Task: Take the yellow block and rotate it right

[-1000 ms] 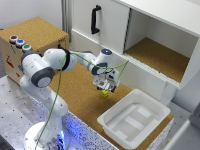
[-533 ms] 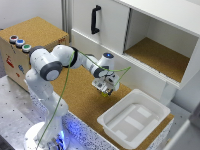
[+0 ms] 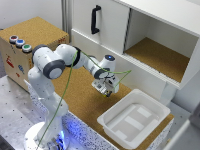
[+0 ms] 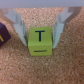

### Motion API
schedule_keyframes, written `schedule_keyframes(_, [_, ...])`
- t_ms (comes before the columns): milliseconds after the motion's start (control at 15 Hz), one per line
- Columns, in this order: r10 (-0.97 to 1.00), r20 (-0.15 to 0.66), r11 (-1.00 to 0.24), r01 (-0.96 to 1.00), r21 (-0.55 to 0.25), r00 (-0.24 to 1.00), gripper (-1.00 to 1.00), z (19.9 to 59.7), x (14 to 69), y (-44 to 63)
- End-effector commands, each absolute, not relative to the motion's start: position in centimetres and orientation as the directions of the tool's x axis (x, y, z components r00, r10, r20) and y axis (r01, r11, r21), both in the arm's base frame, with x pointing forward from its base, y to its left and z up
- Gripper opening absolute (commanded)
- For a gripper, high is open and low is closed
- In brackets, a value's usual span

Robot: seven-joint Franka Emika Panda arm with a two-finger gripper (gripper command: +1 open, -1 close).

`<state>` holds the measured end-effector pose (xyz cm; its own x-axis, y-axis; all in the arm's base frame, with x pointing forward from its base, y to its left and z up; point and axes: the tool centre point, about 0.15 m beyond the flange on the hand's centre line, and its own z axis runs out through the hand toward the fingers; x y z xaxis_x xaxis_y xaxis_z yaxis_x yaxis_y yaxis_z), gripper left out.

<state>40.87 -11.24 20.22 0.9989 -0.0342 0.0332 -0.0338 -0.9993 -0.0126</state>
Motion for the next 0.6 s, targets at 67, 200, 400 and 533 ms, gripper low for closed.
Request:
schedule_keyframes(67, [-0.022,0.022,-1.000,-0.022,-0.004,1.000,-1.00,20.9,41.4,-11.7])
schedule_keyframes(200, [-0.010,0.030,-1.000,-0.010,-0.009,1.000,-1.00,22.6,41.1,-11.5])
schedule_keyframes(400, [-0.016,0.050,-0.999,-0.015,-0.030,0.999,-1.00,25.8,40.7,-11.6])
schedule_keyframes(533, [-0.022,0.065,-0.999,-0.020,-0.036,0.998,-1.00,28.5,40.4,-11.5])
